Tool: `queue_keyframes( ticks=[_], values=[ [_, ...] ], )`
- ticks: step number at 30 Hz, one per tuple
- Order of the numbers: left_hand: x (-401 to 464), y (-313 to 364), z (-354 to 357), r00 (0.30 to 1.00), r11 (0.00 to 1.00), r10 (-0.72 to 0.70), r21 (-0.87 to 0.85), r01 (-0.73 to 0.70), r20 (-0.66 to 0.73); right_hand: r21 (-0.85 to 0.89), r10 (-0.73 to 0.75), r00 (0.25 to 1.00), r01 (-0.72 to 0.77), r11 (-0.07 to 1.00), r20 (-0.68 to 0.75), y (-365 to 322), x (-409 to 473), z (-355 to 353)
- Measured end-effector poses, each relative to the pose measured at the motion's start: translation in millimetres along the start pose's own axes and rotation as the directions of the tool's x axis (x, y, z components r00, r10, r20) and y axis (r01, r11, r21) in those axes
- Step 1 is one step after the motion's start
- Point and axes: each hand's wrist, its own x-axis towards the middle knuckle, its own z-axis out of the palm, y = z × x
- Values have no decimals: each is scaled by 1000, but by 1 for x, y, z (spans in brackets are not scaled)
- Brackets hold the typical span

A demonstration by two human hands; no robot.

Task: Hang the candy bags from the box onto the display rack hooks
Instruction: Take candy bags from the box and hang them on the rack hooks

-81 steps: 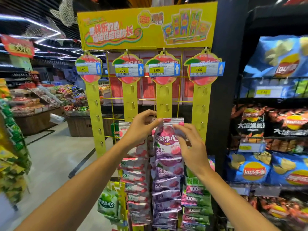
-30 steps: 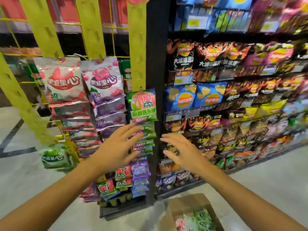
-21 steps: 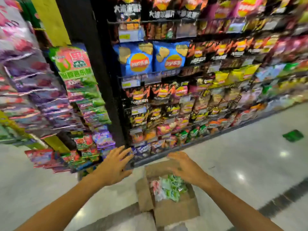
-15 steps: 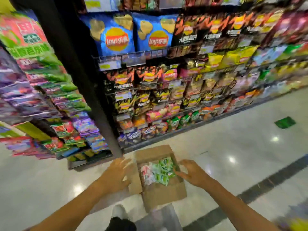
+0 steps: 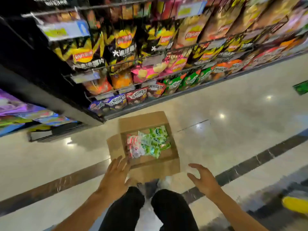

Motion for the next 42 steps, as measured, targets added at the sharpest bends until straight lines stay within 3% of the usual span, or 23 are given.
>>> queue_keyframes(
  ticks=[5,10,14,18,25,28,30,33,35,39,42],
  values=[
    [90,-33,117,993,988,-36,-155,19,-109,111,66,997,-71,991,42,57,135,97],
    [171,-61,229,998,977,-51,-209,42,-41,246,83,990,-109,963,112,102,248,190],
    [233,-78,281,998,976,-38,-210,47,48,402,199,971,-237,884,133,114,331,230],
    [282,-99,314,995,975,-59,-208,74,78,600,335,926,-369,710,173,111,413,250],
    [334,-114,335,998,964,-66,-256,66,7,728,497,801,-554,405,333,100,514,286],
    [336,-113,342,998,954,-63,-292,67,24,755,419,850,-496,430,320,111,514,289],
    [329,-106,343,996,930,-89,-356,92,25,762,440,836,-510,399,329,120,501,286],
    [314,-93,336,983,824,-135,-536,183,126,747,462,791,-574,334,401,117,464,276],
    [308,-85,328,969,726,-170,-643,244,176,771,440,814,-541,336,380,120,436,270],
    [309,-68,301,884,263,-328,-867,424,333,709,309,882,-470,526,355,112,387,254],
    [318,-64,283,873,47,-248,-895,443,419,653,162,856,-485,581,491,97,370,246]
  ],
)
